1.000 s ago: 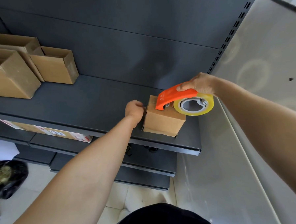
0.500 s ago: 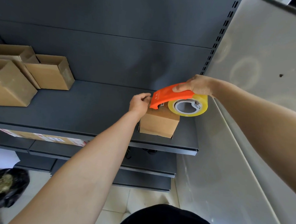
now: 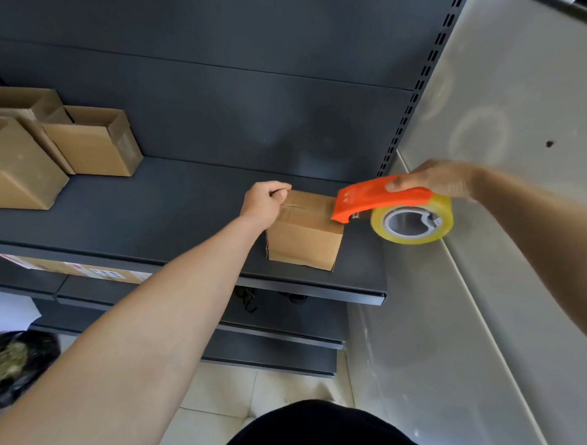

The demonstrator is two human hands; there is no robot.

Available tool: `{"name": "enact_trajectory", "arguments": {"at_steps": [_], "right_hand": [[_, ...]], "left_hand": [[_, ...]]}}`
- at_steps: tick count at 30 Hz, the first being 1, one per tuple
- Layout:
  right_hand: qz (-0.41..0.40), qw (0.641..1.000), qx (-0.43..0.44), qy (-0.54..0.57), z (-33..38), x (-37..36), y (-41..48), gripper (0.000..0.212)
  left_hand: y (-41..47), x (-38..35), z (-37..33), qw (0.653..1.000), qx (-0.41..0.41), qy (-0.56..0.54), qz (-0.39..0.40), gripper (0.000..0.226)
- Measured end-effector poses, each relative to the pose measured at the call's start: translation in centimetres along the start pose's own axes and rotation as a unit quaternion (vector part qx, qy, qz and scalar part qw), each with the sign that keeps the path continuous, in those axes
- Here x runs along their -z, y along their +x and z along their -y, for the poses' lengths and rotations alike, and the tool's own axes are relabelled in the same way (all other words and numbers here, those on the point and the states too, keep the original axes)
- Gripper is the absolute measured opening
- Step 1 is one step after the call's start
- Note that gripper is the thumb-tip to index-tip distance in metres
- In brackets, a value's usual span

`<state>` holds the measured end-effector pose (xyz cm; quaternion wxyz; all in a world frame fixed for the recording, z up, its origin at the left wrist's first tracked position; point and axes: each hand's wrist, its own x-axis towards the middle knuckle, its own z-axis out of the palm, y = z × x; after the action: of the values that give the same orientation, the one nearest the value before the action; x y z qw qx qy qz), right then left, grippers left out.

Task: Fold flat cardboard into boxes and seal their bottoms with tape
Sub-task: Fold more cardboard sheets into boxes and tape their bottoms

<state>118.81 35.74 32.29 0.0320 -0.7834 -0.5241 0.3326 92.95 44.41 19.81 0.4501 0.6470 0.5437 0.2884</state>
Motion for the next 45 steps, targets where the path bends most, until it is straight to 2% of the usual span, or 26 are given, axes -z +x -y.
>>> {"name": "enact_trajectory", "arguments": {"at_steps": [4,8,10,13,18,24,26,29,32,35,39,40,45], "right_hand": [[-0.011,1.000,-0.006,0.009,-1.9,-0.5,0.3,0.051],[-0.003,1.000,0.001,0.025,-2.0,-0.8,0.3,0.045],[-0.002,1.000,0.002,0.031,-2.0,-0.6,0.2,0.044],[0.004,0.999,0.002,0.032,-2.0,-0.5,0.2,0.043],[0.001,0.999,-0.001,0.036,-2.5,-0.5,-0.1,0.054],[0.011,0.997,0.021,0.071,-2.6,0.3,-1.3,0.049],[0.013,0.998,0.011,0.063,-2.8,0.7,-1.9,0.062],[0.014,0.999,0.003,0.046,-3.9,1.7,-2.8,0.100],[-0.003,1.000,-0.016,0.023,-5.4,3.0,-3.7,0.112],[-0.026,0.999,-0.039,0.005,-6.1,3.8,-4.2,0.106],[-0.033,0.995,-0.080,-0.055,-5.3,2.4,-3.5,0.063],[-0.036,0.993,-0.085,-0.072,-5.1,1.8,-3.0,0.058],[-0.023,0.990,-0.085,-0.106,-4.0,-1.1,-0.9,0.059]], "left_hand": [[-0.2,-0.7,-0.9,0.998,-0.018,0.053,-0.014,0.030],[-0.9,-2.0,-1.8,0.983,-0.092,0.156,-0.032,0.042],[-1.5,-3.1,-2.3,0.982,-0.075,0.170,-0.018,0.047],[-1.4,-3.9,-2.4,0.976,-0.074,0.202,-0.022,0.026],[-0.2,-4.2,-1.6,0.916,-0.105,0.386,0.013,0.050],[0.3,-3.9,-1.6,0.896,-0.118,0.426,0.042,0.053],[0.4,-3.7,-1.4,0.893,-0.121,0.431,0.048,0.053],[0.7,-3.3,-1.4,0.892,-0.122,0.432,0.058,0.054],[1.0,-3.0,-1.3,0.889,-0.129,0.435,0.062,0.053],[1.3,-2.7,-1.2,0.888,-0.134,0.435,0.067,0.052],[1.2,-2.8,-1.2,0.881,-0.140,0.447,0.069,0.052],[1.2,-2.9,-1.2,0.880,-0.143,0.447,0.066,0.052],[1.1,-2.8,-1.1,0.879,-0.141,0.450,0.065,0.052]]}}
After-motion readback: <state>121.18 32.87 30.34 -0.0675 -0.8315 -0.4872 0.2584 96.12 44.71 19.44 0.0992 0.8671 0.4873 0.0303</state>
